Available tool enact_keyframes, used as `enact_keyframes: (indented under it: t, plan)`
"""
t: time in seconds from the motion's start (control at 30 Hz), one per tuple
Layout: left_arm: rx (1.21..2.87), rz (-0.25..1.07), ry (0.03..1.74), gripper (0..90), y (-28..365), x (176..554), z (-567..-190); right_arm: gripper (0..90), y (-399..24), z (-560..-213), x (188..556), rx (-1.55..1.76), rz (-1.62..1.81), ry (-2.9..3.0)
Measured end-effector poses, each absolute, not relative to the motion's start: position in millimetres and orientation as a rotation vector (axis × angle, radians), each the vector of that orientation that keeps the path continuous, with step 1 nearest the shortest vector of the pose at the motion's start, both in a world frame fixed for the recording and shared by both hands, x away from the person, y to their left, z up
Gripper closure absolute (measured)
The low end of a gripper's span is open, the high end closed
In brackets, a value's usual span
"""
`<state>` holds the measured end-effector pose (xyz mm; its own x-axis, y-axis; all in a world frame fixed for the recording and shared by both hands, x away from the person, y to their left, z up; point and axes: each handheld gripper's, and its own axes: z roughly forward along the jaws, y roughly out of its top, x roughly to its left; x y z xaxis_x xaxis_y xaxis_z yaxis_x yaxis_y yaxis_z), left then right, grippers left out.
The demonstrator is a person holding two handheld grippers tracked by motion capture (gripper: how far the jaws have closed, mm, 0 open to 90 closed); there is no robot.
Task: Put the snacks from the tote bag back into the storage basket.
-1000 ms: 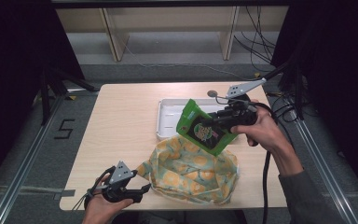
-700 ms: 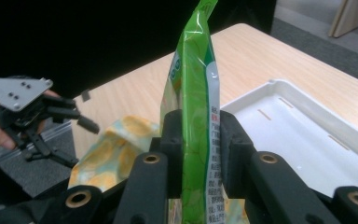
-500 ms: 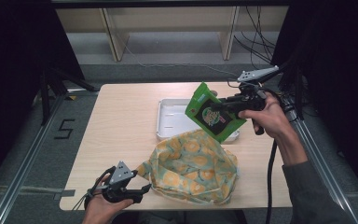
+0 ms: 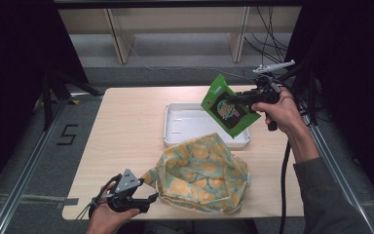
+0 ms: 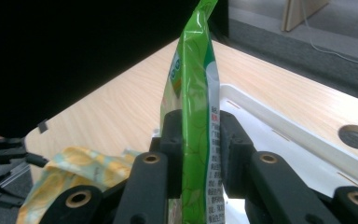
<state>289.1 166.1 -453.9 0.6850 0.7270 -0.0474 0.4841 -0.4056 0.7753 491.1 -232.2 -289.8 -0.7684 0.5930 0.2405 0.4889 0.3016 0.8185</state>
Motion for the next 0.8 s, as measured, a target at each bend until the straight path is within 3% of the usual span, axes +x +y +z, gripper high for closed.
enact_keyframes:
  t: [0.8]
  plan:
    - [2.088, 0.375, 0.908, 30.8, 164.7, 286.6, -451.3, 75.4, -249.3, -335.8, 557.0, 1.344, 1.338, 2.307]
